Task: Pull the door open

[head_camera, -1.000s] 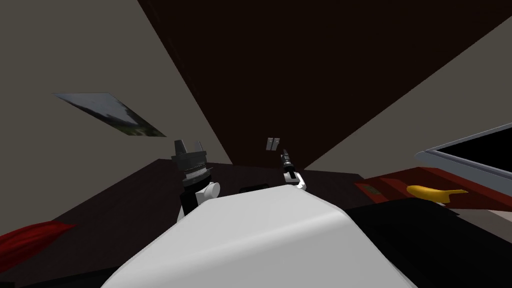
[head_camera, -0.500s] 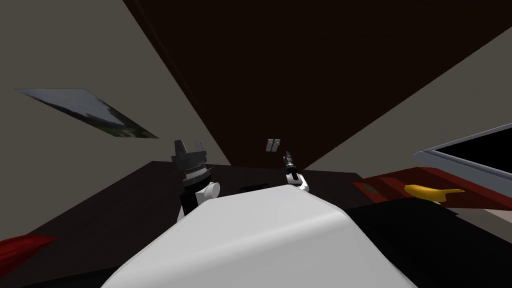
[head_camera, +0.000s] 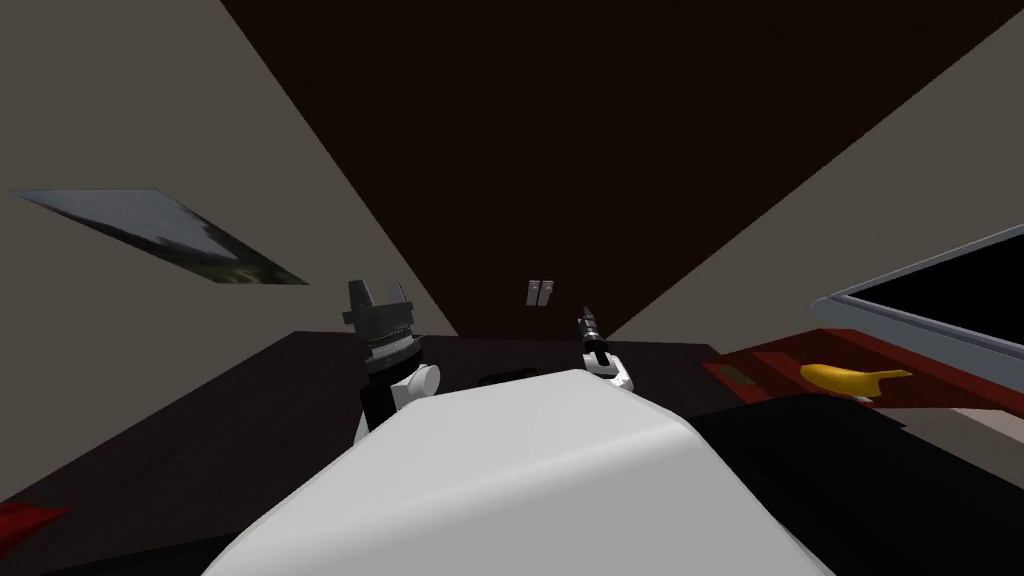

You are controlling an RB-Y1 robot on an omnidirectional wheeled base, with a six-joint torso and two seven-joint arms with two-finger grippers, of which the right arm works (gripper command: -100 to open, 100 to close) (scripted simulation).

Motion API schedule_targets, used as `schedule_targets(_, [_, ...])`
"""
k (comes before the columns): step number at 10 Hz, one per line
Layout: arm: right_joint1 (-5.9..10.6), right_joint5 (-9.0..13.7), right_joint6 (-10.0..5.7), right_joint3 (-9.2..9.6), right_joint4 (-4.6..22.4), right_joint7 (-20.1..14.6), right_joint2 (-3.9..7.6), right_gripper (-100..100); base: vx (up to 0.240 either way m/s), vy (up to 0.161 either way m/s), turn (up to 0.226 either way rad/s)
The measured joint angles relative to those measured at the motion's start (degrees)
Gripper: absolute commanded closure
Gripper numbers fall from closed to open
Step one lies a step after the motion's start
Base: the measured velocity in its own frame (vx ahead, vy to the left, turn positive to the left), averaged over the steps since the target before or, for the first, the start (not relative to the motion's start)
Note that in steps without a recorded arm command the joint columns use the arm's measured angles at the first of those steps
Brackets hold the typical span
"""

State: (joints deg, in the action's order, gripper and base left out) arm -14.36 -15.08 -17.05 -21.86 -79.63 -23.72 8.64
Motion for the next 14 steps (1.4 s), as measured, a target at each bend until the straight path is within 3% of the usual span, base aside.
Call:
schedule_targets(4, [1.97, 0.15, -0.38, 0.59, 0.91, 0.12, -0.16, -100, 0.196, -0.038, 0.110])
schedule_targets(6, [3.05, 0.08, -0.68, 2.22, 0.26, -0.02, -0.67, -100, 0.203, 0.080, 0.183])
schedule_targets(7, [4.81, -0.09, -1.58, 2.84, 1.71, 0.27, -1.35, -100, 0.172, 0.110, 0.073])
schedule_targets(8, [4.46, -0.23, -1.48, 3.66, 0.30, 0.33, -1.87, -100, 0.064, 0.048, -0.001])
schedule_targets(9, [4.40, -0.24, -1.33, 3.78, 0.03, 0.29, -1.93, 100, 0.000, 0.000, 0.000])
schedule_targets(14, [4.54, -0.29, -1.51, 3.96, 0.33, 0.36, -2.01, 100, -0.013, -0.006, 0.010])
